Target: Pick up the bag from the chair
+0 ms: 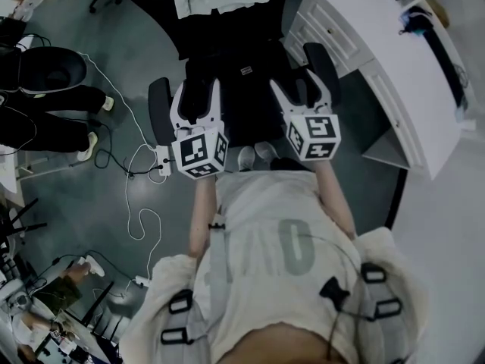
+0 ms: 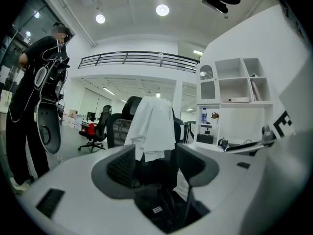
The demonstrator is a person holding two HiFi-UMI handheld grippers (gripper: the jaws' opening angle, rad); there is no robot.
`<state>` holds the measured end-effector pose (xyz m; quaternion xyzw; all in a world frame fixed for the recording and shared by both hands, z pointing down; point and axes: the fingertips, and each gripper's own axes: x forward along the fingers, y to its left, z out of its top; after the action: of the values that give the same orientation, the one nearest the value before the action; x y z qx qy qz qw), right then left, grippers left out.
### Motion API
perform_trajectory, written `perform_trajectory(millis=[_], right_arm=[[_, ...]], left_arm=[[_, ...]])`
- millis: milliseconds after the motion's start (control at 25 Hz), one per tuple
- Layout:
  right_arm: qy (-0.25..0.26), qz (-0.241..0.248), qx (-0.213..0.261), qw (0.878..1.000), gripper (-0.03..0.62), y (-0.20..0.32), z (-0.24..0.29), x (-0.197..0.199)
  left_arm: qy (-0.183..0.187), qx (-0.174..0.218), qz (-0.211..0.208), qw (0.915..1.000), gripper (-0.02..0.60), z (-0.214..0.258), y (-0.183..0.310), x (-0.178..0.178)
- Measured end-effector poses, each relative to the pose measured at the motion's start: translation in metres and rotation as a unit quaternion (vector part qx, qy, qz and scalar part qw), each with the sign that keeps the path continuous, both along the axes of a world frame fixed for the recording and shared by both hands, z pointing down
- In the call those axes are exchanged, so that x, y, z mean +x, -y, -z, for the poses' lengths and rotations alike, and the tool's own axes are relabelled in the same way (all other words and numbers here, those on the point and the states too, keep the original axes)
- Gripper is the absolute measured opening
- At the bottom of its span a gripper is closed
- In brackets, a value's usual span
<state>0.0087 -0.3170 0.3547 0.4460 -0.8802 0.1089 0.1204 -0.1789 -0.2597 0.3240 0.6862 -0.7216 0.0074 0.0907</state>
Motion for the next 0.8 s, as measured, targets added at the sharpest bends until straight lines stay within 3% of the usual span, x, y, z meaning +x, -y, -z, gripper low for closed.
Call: perform_trajectory(millis=[360,800], right_arm=[[0.008,-0.001,-0.01,1.0,0.302,0.0,-0.003,-0.001],[0.019,0.005,-0.037,0.999,0.302,0.068,-0.039,-0.032]], left_arm=[[-0.037,0.005,0.012,0.9992,0.245,-0.005,0.0,-0.008],[-0.001,-0.031,0.016,0.9994,0.245,-0.046,0.054,-0.051]])
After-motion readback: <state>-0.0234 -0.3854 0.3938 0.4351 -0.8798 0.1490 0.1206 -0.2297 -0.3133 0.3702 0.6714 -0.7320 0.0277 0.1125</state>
